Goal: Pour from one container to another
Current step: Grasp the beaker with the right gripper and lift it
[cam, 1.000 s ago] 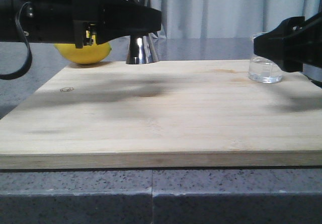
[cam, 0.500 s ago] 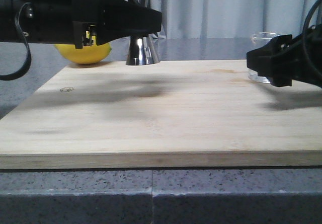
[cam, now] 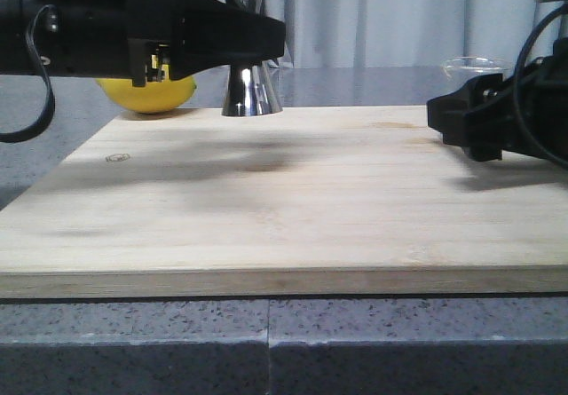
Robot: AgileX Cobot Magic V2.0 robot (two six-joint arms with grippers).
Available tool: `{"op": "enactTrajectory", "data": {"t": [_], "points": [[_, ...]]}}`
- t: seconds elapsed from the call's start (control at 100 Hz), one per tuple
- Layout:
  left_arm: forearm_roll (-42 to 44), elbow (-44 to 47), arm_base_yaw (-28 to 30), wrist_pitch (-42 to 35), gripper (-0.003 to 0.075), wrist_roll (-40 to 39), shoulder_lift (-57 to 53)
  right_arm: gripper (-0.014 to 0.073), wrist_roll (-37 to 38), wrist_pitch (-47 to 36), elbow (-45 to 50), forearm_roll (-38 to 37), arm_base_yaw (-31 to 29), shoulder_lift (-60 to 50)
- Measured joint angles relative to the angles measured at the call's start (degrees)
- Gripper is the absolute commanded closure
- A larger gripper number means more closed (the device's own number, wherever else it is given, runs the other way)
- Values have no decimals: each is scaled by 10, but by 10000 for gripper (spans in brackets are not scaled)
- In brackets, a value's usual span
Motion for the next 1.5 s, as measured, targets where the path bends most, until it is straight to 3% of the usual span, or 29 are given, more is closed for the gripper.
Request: {"op": "enactTrajectory", "data": {"t": [0.55, 0.88, 1.5], "points": [[7, 0, 0, 0, 739, 0, 0, 159, 1, -1, -24, 0, 0, 33], [7, 0, 0, 0, 739, 0, 0, 304, 1, -8, -25, 0, 0, 33], [11, 0, 0, 0, 739, 0, 0, 358, 1, -9, -25, -5, 0, 33]]}}
